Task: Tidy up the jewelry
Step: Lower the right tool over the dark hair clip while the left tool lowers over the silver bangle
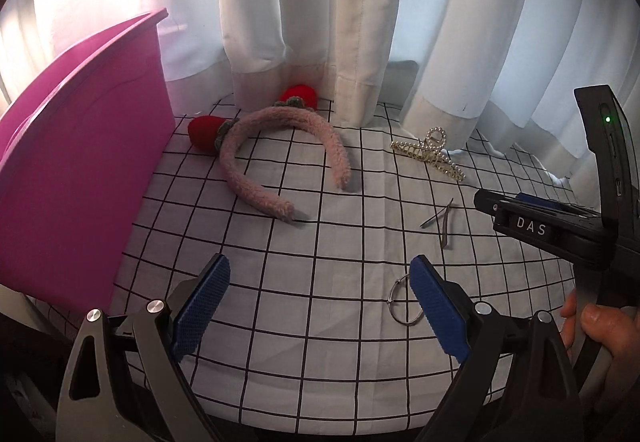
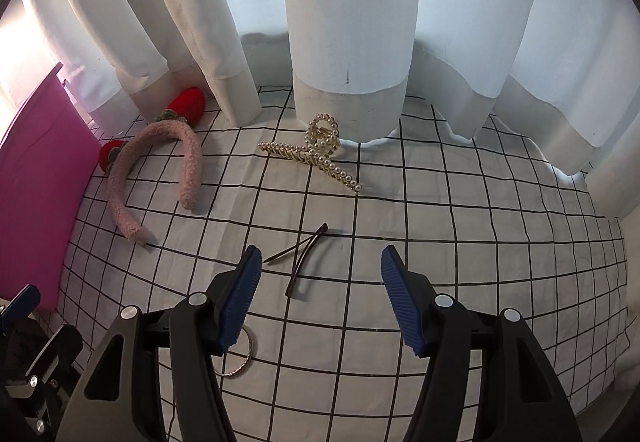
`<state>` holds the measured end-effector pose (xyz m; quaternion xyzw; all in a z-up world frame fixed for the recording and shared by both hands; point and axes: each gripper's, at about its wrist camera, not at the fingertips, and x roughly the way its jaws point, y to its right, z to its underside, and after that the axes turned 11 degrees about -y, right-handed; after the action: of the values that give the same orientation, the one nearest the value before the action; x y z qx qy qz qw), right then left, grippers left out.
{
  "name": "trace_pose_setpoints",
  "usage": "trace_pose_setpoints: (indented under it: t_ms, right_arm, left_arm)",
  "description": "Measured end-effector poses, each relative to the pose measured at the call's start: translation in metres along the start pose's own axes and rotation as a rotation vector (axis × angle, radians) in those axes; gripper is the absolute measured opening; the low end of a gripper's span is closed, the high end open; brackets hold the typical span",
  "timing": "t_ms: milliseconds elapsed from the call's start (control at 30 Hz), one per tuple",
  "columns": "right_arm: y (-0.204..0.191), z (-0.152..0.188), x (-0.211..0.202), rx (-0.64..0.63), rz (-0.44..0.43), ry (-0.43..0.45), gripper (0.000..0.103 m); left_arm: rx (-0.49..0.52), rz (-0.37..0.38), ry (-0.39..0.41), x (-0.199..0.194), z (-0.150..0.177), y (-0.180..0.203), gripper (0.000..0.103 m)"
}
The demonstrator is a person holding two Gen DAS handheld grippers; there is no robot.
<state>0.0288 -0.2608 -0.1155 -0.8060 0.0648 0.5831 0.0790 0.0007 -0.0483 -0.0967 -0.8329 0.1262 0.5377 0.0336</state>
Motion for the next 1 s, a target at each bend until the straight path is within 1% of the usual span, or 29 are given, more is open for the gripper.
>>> trace_pose_setpoints:
  t_ms: [133, 233, 367, 600, 733, 833, 1000]
  right_arm:
    - [0.002, -0.001, 0.022, 0.000, -0.018, -0.023, 0.060]
    - [0.003, -0.003, 0.036, -0.001, -0.026, -0.034, 0.060]
    - [0.003, -0.006, 0.051, -0.025, -0.026, -0.045, 0.060]
    - [0.000, -0.008, 0.061, -0.037, -0.050, -0.061, 0.060]
    - [-0.004, -0.010, 0.068, -0.060, -0.042, -0.071, 0.060]
    - [-0.004, -0.013, 0.076, -0.062, -0.035, -0.077, 0.060]
    - [-0.006, -0.015, 0.078, -0.084, -0.023, -0.061, 0.060]
  left_arm:
    - [-0.005, 0.012, -0.032, 0.021, 0.007, 0.006, 0.089]
    - [0.001, 0.003, -0.035, 0.034, 0.011, 0.013, 0.089]
    - [-0.006, 0.016, -0.050, 0.050, 0.015, 0.020, 0.089]
    - [0.008, 0.002, -0.052, 0.064, 0.018, 0.030, 0.089]
    - [0.012, -0.013, -0.055, 0.072, 0.018, 0.033, 0.089]
    - [0.011, -0.010, -0.060, 0.076, 0.019, 0.035, 0.089]
    - [0.031, -0.006, -0.066, 0.081, 0.022, 0.044, 0.089]
